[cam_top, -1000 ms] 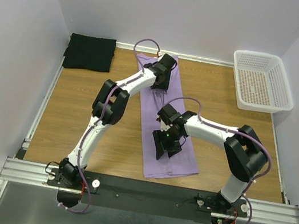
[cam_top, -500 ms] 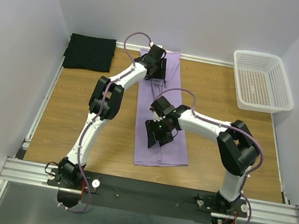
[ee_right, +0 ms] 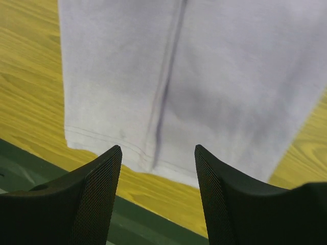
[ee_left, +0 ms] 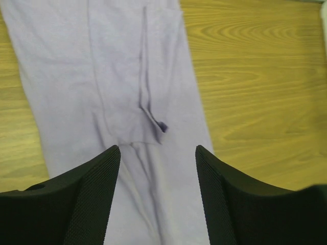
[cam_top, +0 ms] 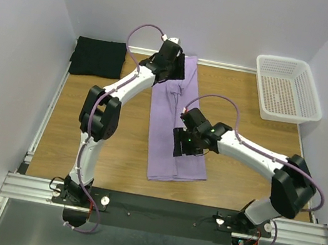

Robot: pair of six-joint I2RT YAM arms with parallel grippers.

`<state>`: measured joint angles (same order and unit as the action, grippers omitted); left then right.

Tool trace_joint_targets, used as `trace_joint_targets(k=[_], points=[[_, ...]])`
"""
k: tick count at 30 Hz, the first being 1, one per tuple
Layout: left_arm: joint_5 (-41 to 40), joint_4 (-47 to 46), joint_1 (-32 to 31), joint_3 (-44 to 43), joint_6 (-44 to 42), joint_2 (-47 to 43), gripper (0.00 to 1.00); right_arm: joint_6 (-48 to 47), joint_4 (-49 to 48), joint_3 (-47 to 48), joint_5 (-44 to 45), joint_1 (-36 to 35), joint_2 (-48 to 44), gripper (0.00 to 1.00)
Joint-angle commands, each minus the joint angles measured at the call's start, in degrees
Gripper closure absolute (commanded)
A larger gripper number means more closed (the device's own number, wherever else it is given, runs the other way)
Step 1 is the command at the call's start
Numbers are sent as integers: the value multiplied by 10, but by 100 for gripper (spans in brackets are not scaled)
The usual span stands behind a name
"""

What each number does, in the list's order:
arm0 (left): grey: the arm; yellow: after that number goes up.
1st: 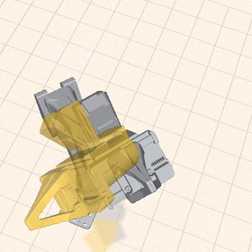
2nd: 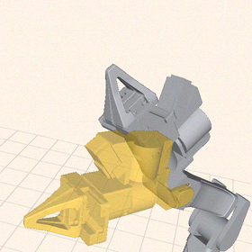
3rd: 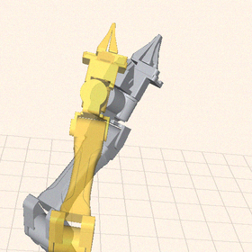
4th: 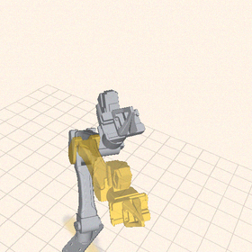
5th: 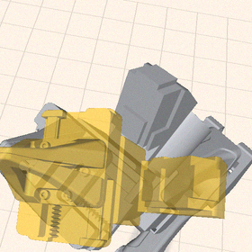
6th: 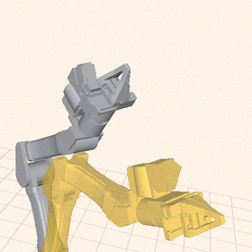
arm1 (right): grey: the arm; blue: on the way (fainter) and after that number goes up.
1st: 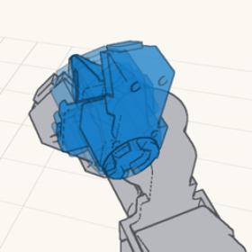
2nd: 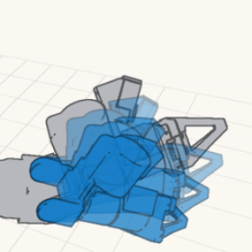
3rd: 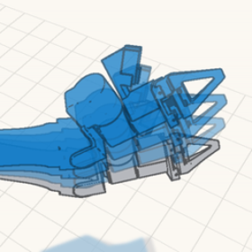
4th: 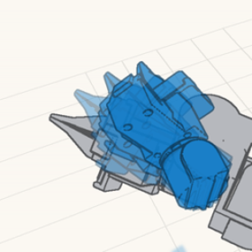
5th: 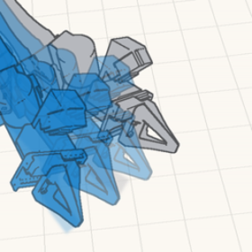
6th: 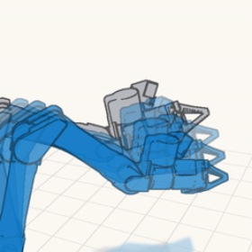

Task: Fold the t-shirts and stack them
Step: Fold the tshirt

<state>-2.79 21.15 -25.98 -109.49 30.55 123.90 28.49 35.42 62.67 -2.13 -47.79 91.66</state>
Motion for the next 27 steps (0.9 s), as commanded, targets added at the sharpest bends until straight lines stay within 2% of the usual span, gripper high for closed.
trace_joint_targets(k=[1,8,14,20,23,27], points=[[-31,-2,-15,45,43,-6,34,34,-4,-37,70,9,-53,33],[-44,-1,-27,47,50,46,43,46,-4,-70,107,22,-91,33],[-40,3,-33,34,46,71,45,46,-4,-77,118,27,-90,33],[-56,6,-47,81,48,-17,39,60,-4,-108,109,69,-92,33],[-85,16,-51,147,58,-117,38,61,-4,-135,90,97,-104,35],[-98,71,-68,266,83,-205,37,70,-3,-161,64,107,-115,39]])
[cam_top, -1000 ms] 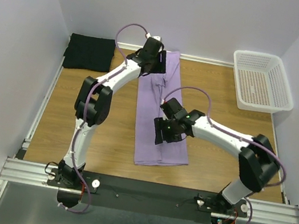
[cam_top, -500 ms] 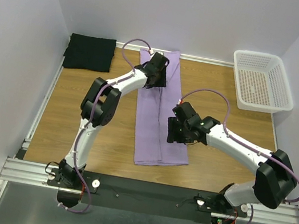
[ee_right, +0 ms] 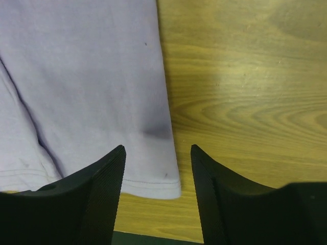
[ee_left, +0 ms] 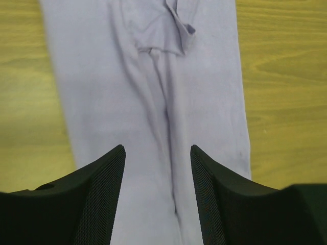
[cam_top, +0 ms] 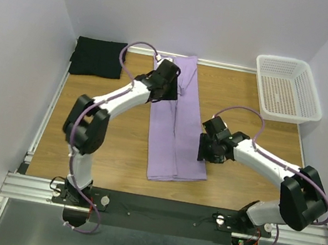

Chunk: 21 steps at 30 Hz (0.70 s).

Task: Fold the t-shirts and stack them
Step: Fold the tshirt

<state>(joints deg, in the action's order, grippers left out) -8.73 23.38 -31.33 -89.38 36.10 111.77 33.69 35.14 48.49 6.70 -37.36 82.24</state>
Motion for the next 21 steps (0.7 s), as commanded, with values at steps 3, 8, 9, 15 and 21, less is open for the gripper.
trace_joint_targets(k=[3,8,9,15,21], points=[[4,72,-35,149,27,-145,34,31,6,-31,-29,4,-23,41],[7,150,-89,271,61,-251,31,48,42,-38,-43,4,-30,44],[16,156,-104,287,68,-266,31,50,47,-39,-47,4,-32,44],[27,215,-147,366,130,-354,31,50,85,-47,-48,4,-38,45],[47,222,-164,394,148,-359,31,38,84,-43,-63,5,-18,48]])
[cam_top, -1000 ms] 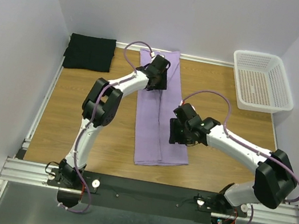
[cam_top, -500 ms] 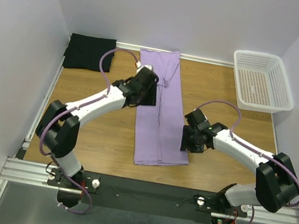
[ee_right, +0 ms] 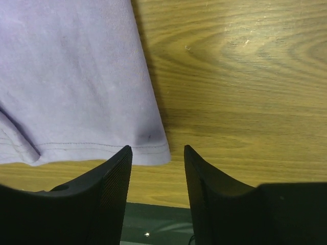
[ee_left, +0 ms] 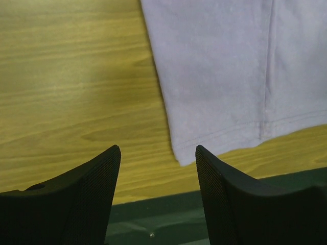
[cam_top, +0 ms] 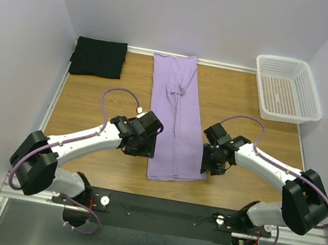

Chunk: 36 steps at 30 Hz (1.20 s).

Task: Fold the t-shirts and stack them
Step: Fold the tshirt

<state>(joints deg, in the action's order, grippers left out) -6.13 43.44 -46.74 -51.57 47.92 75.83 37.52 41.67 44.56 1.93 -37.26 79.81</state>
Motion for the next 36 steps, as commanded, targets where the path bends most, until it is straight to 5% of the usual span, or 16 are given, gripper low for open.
trace_joint_targets(k=[1,16,25,36], points=[[22,20,-12,17,31,1,31,-2,18,-1,-16,3,10,49],[44,2,-46,9,28,60,31,-9,4,-30,-33,2,38,61],[50,-3,-53,10,30,81,31,-16,-4,-36,-34,2,43,98],[58,1,-68,9,38,113,37,-25,-11,-25,-42,2,43,100]])
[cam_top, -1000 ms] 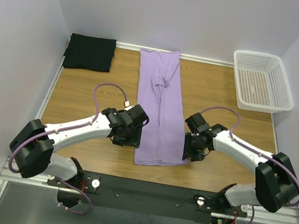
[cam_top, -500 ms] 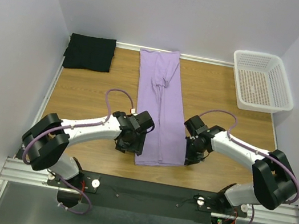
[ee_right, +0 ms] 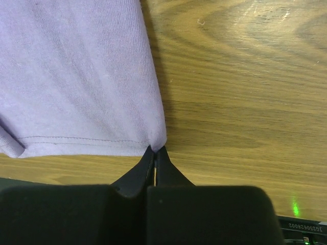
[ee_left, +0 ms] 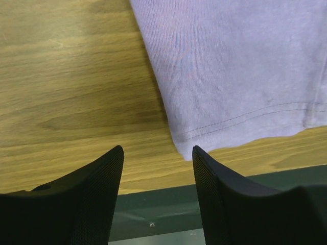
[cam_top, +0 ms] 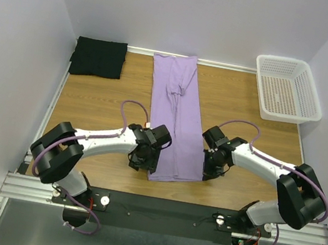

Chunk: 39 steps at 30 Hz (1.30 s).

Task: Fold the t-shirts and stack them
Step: Fold the tshirt

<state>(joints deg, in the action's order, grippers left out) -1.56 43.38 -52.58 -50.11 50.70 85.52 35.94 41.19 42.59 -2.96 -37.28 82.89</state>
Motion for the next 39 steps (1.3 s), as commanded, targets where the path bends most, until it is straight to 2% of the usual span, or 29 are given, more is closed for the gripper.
trace_joint_targets(k=[1,17,20,21,23,24,27,33,39], points=[[13,1,-11,-7,12,19,38,-11,-6,-4,7,2,12,99],[12,5,-25,-35,12,85,43,-17,-23,-14,-3,2,15,99],[13,5,-27,-32,12,91,52,-17,-23,-16,-6,2,10,99],[13,5,-27,-32,13,89,61,-16,-23,-18,-6,1,7,100],[13,5,-27,-29,15,84,74,-15,-22,-19,-5,2,3,99],[12,5,-28,-27,16,81,85,-15,-22,-19,-5,2,3,100],[13,1,-27,-20,17,76,100,-12,-22,-19,-7,2,0,99],[12,5,-28,-17,8,62,100,-19,-17,-13,-14,2,-8,99],[42,36,-28,27,0,-19,100,-27,38,-18,-48,2,-51,100]])
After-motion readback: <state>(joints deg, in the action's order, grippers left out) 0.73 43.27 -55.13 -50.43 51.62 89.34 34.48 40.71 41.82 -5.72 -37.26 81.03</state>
